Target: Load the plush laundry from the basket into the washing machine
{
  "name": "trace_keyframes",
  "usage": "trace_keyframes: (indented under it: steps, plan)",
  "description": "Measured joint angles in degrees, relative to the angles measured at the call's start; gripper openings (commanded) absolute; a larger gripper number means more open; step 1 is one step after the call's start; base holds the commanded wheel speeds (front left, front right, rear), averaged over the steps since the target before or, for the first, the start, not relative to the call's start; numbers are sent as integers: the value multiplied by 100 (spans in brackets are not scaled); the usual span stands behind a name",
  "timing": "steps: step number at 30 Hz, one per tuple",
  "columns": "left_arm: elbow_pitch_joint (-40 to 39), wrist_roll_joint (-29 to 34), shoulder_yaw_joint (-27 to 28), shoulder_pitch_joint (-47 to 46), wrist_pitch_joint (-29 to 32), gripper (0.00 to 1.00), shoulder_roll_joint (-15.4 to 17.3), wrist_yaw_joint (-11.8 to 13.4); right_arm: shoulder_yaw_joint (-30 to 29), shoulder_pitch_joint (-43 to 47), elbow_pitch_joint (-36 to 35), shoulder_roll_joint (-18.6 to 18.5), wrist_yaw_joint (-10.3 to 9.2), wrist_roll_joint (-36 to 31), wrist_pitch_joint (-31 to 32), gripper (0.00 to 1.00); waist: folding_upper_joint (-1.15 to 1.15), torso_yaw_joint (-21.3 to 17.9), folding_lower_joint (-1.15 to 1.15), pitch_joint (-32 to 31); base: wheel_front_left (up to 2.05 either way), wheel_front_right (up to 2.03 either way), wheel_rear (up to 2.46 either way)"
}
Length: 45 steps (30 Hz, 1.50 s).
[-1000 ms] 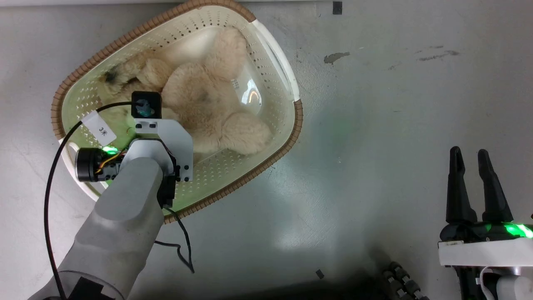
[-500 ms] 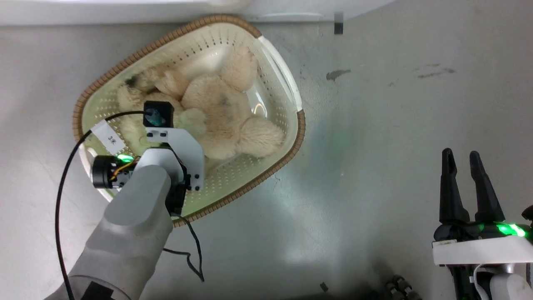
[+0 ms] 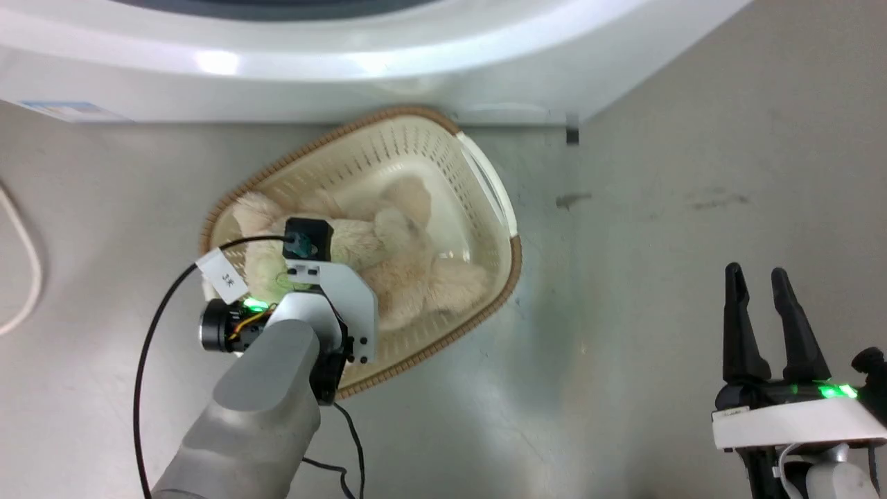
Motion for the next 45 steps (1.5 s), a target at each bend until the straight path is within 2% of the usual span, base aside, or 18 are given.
trace_keyframes:
  steps: [6, 8, 18, 25, 31, 45]
  plan:
    - [-7, -81, -40, 159, -147, 0, -93, -125, -32, 125, 162, 0, 0, -80, 0, 100, 0, 194, 0, -551, 0, 0, 0]
    - [-51, -188, -63, 374, -281, 0, -160, -226, -85, 349, 336, 0, 0, -160, 0, 100, 0, 385, 0, -1109, 0, 0, 0]
    - [-341, -332, -64, 716, -536, 0, -181, -367, -204, 696, 500, 0, 0, -274, 0, 100, 0, 636, -1, -2018, 0, 0, 0]
    - [-704, -380, -45, 904, -727, 0, -131, -365, -201, 884, 558, 0, 0, -274, 0, 100, 0, 746, -1, -2489, 0, 0, 0]
    - [-1106, -380, 5, 1016, -972, 0, -25, -296, -207, 1022, 605, 0, 0, -272, 0, 100, 0, 784, 0, -2751, 0, 0, 0]
    - [-2285, -205, 64, 1301, -1747, 0, 315, 79, -249, 1246, 653, 0, 0, -271, 0, 100, 0, 630, 0, -3151, 0, 0, 0]
